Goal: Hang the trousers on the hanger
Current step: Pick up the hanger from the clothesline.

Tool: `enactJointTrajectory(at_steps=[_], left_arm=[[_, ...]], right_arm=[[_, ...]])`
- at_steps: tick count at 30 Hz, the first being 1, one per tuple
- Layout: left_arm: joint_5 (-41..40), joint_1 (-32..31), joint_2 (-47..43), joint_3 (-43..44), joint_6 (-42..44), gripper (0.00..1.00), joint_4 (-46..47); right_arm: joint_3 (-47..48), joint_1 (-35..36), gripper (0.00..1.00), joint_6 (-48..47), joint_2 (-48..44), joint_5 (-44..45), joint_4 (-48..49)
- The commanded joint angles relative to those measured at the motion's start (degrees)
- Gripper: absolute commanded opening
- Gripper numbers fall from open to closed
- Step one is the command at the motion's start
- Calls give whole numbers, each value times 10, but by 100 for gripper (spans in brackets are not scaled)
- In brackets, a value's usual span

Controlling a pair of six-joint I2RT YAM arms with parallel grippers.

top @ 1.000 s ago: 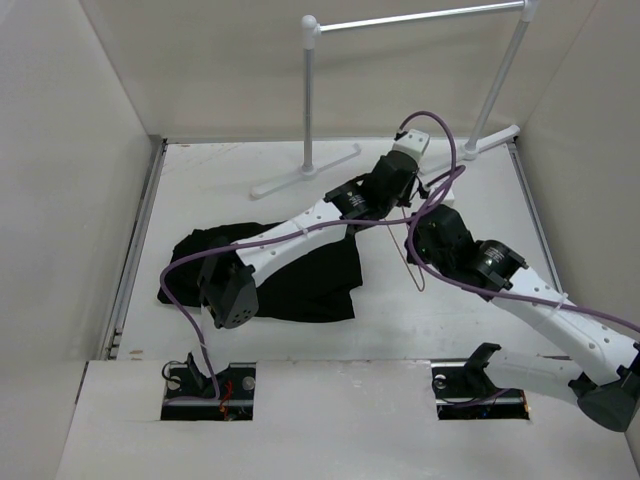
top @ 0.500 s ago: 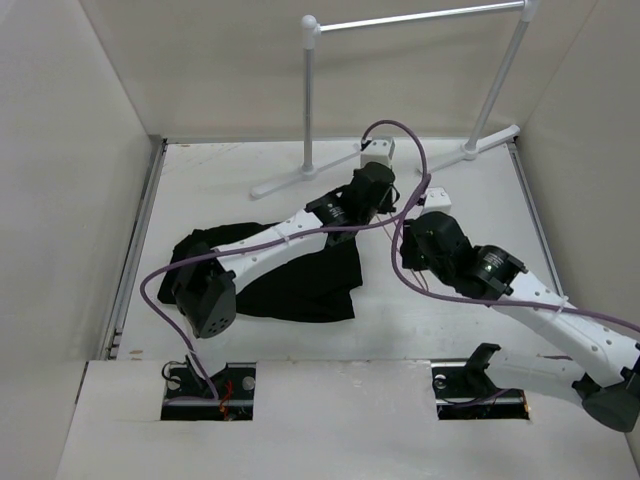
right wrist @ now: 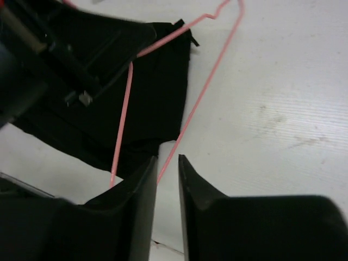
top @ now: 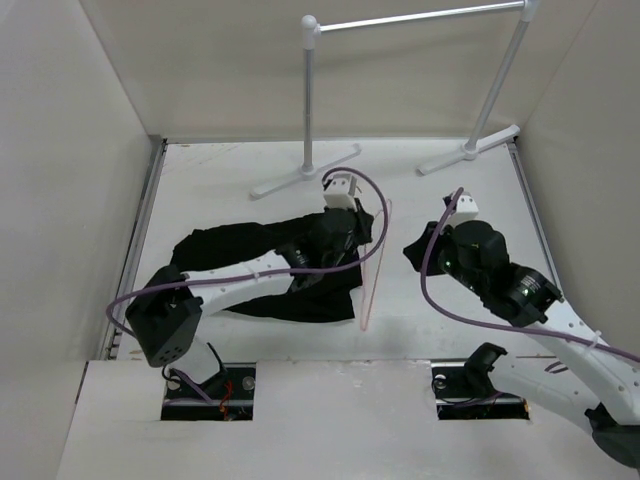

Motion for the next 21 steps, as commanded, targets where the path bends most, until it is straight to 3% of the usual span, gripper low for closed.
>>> enactJointTrajectory(at_steps=[1, 5, 9, 17, 21], left_arm=[[-9, -4, -52, -93, -28, 1, 181], [-25, 2, -74, -189, -74, 2, 255], [-79, -10, -66, -244, -103, 2, 310], [-266, -61, -33, -197, -167, 1, 240], [-293, -60, 16, -199, -198, 1, 282]], right_arm=[[-27, -26, 22, 44, -10, -87, 93], [-51, -42, 14, 62, 54, -127, 133], [-70, -18, 23, 71, 135, -125, 229], [-83, -32, 21, 85, 213, -140, 280], [-79, -50, 32, 75, 266, -162, 309]])
